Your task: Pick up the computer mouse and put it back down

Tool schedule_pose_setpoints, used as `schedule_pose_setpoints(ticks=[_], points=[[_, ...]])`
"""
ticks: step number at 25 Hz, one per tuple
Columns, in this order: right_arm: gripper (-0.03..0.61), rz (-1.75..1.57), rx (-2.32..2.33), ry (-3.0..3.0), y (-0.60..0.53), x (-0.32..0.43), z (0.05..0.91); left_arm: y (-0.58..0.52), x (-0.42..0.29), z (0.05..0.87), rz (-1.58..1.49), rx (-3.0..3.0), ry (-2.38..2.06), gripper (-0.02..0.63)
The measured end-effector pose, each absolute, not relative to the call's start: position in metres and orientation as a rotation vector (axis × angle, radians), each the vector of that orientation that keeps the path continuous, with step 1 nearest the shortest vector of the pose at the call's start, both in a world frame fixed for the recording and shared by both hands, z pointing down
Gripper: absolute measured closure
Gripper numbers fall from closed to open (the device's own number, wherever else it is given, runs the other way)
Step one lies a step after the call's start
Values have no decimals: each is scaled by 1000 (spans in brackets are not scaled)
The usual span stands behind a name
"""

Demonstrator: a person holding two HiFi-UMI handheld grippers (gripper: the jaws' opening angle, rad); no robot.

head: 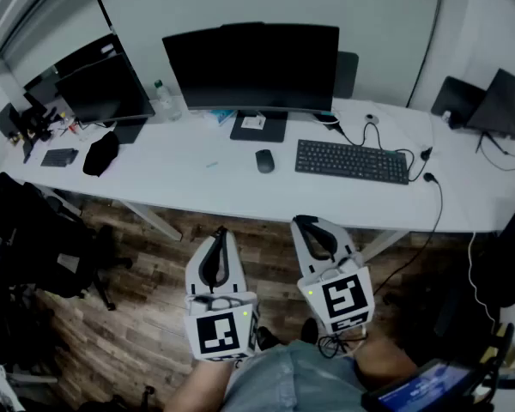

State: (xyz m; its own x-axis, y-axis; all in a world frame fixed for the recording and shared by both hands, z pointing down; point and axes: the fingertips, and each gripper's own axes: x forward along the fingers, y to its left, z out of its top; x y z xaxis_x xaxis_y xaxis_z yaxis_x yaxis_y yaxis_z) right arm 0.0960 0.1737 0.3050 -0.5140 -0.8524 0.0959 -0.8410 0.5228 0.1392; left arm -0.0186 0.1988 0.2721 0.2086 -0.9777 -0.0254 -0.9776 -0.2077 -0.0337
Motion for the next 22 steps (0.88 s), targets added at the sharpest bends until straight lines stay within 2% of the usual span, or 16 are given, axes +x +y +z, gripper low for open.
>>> schedule_pose_setpoints(ticks=[9,10,11,22], points=[[560,-107,1461,-2620,176,88,305,199,-27,272,-7,-2414,1947,609],[468,-91,1442,-2622,176,84,306,199,-30,272,-5,-2415,1950,609],[348,-84,1427,-2622,176,80,307,199,-33,272,-3,-2415,1951,609],[388,-154,1538,-2567,184,49,298,205,-72,266,4,-2449,1889,609]])
